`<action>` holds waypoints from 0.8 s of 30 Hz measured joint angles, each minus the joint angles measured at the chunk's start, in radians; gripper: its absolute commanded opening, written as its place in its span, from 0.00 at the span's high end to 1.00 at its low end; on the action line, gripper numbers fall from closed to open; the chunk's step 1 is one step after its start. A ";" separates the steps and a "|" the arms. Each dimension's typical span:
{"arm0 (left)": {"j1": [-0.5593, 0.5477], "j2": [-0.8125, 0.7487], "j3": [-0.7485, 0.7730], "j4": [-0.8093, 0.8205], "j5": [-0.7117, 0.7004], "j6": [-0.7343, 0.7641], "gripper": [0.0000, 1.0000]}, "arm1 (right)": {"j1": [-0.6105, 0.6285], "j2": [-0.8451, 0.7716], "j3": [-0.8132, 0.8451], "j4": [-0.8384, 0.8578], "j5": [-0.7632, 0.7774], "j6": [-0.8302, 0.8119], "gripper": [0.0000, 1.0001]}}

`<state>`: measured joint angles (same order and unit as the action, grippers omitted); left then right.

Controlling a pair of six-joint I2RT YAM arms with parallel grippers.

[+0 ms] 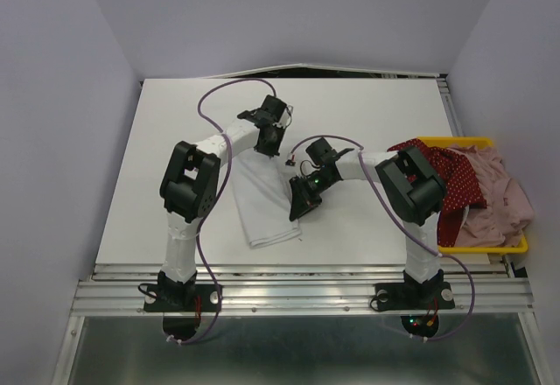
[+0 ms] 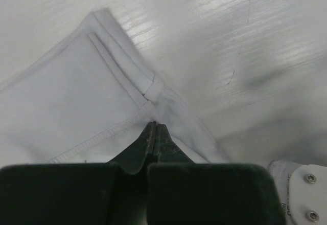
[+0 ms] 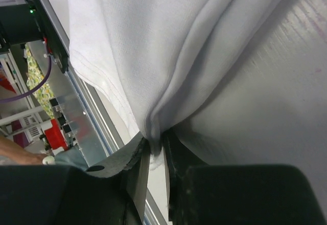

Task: Fold and stack the skirts
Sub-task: Fold the skirt

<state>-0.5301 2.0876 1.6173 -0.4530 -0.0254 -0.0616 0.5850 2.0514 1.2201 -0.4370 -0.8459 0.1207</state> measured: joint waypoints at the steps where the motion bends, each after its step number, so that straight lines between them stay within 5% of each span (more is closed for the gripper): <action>1: 0.000 0.000 0.011 -0.004 0.003 0.000 1.00 | 0.002 0.000 0.000 0.000 0.000 0.000 0.79; 10: -0.001 0.001 0.097 -0.019 0.048 0.000 1.00 | 0.012 0.000 -0.011 0.007 -0.008 0.000 0.80; 16: -0.001 0.046 0.146 -0.031 0.077 0.008 0.70 | 0.012 0.000 -0.011 0.009 -0.018 0.006 0.62; 17: -0.001 0.051 0.146 -0.031 0.080 0.009 0.54 | 0.012 0.000 -0.011 0.009 -0.032 0.010 0.59; 18: 0.000 0.053 0.141 -0.028 0.088 0.013 0.16 | 0.013 -0.003 -0.011 0.009 -0.037 0.014 0.51; 19: 0.001 0.050 0.129 -0.016 0.094 0.019 0.02 | 0.014 -0.005 -0.011 0.008 -0.043 0.019 0.49; 24: 0.036 -0.048 0.032 0.047 0.097 0.067 0.02 | 0.018 -0.024 -0.012 -0.024 -0.051 0.025 0.45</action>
<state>-0.4938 2.0392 1.6497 -0.4057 0.0715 0.0055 0.6033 2.0277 1.2083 -0.4610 -0.8967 0.1455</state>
